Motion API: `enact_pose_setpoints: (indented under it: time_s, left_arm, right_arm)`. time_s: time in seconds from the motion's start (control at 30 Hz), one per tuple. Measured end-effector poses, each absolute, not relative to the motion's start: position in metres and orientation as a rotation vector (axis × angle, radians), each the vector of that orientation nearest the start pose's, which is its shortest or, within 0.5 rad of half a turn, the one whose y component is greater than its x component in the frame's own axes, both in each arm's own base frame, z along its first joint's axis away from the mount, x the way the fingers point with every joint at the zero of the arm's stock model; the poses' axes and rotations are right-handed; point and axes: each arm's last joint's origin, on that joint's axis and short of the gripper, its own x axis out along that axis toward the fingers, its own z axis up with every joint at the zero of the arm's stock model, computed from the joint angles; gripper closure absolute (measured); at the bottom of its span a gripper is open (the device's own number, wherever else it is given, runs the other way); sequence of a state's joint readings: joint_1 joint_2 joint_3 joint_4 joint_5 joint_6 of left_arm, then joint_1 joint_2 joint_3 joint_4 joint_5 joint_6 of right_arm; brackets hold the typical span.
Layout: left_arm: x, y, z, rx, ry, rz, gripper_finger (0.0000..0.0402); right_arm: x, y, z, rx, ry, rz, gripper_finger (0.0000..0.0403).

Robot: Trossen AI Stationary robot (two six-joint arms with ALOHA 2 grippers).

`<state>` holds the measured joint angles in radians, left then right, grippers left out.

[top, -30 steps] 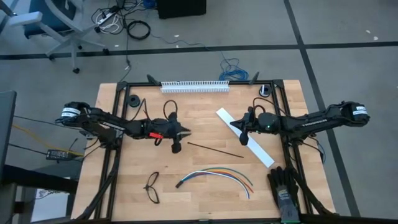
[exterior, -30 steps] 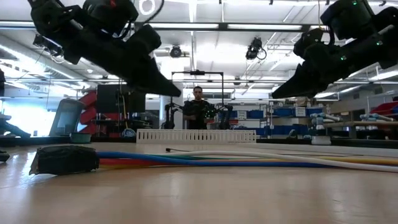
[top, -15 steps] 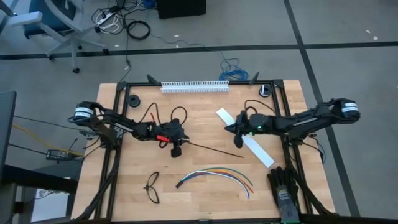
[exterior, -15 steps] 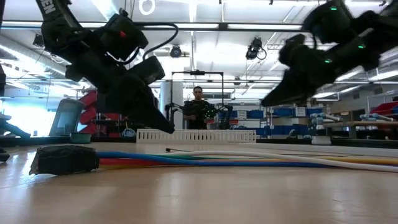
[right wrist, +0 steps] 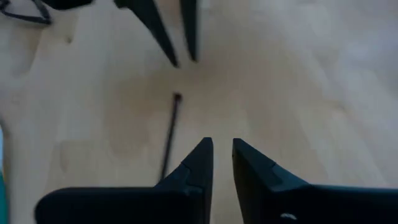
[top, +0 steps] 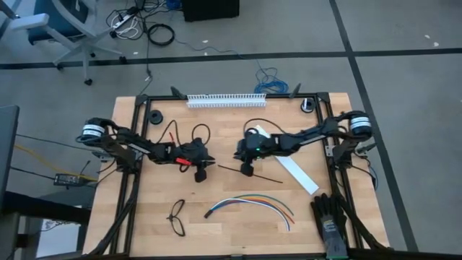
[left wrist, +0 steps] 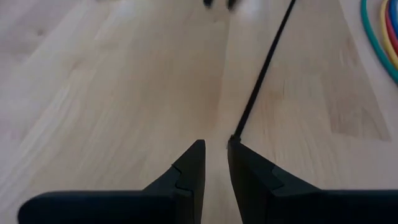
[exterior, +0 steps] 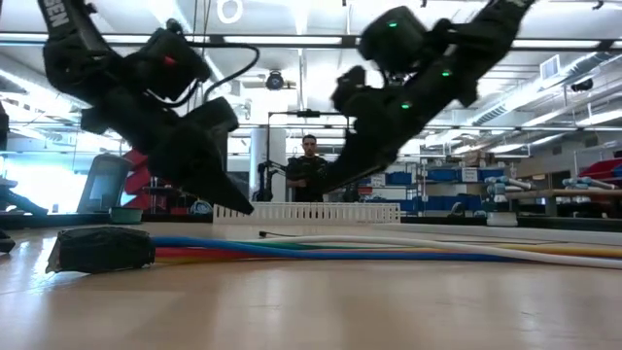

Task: Ziptie cables
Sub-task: Wrap the zip tie around the cable wires

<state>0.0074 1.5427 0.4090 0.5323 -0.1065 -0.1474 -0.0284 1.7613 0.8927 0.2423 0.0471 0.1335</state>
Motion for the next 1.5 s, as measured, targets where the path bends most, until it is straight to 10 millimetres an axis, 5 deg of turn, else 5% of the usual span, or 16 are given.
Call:
enact_pose_setpoints:
  time_s: [0.23,0.47,0.73,1.0,1.5]
  left_arm:
    - [0.223,0.005,0.111,-0.205,0.529,0.190,0.0323]
    - [0.219,0.005,0.109,-0.253,0.499,0.199,0.0323]
    - [0.219,0.005,0.109,-0.255,0.502,0.200,0.0323]
    - [0.219,0.005,0.110,-0.259,0.490,0.199,0.0323]
    - [0.220,0.005,0.110,-0.263,0.486,0.199,0.0323]
  right_arm:
    - [0.388,-0.011,0.144,0.119,0.661,-0.043,0.0328]
    - [0.413,-0.010,0.135,0.136,0.720,0.014,0.0327]
    - [0.414,-0.010,0.136,0.120,0.736,0.017,0.0327]
    - [0.418,-0.010,0.115,0.136,0.759,0.008,0.0327]
    - [0.424,-0.006,0.129,0.149,0.641,0.043,0.0328]
